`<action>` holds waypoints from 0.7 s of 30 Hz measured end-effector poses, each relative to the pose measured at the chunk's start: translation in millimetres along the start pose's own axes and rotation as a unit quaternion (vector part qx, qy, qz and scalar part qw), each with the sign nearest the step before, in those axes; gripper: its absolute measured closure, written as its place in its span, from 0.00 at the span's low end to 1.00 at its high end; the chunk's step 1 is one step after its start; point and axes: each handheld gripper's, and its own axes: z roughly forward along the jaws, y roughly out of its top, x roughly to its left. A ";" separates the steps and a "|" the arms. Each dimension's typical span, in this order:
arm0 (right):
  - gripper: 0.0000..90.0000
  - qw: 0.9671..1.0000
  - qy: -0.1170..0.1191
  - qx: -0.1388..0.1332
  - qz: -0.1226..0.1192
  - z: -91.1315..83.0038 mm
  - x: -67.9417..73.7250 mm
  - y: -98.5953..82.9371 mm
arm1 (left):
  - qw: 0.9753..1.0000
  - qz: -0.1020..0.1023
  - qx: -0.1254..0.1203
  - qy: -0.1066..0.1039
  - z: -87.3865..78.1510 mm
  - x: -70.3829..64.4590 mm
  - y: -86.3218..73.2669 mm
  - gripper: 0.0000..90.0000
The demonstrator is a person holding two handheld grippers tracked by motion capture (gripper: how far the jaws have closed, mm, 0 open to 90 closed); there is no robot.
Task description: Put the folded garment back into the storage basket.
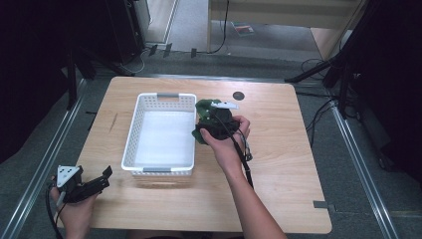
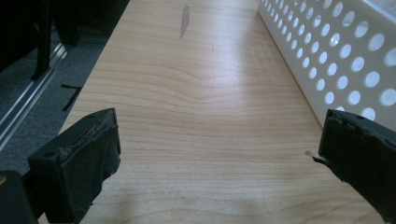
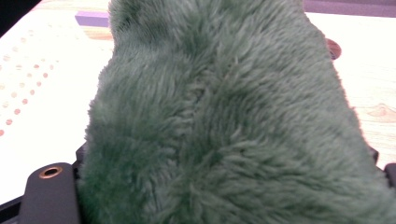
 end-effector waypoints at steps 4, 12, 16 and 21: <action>0.21 1.000 0.005 0.000 -0.003 1.4 8.8 3.4 | 1.000 0.000 -0.001 0.000 0.1 -0.1 0.0 0.00; 0.21 1.000 0.016 0.003 -0.015 5.0 29.7 9.5 | 1.000 0.001 0.000 -0.001 0.3 -0.3 0.0 0.00; 0.21 1.000 0.020 0.004 -0.018 7.1 36.4 10.4 | 1.000 0.002 -0.001 -0.001 0.4 -0.5 0.0 0.00; 0.21 0.999 0.026 0.007 -0.022 11.9 48.4 10.9 | 1.000 0.002 -0.001 -0.001 0.4 -0.6 0.0 0.00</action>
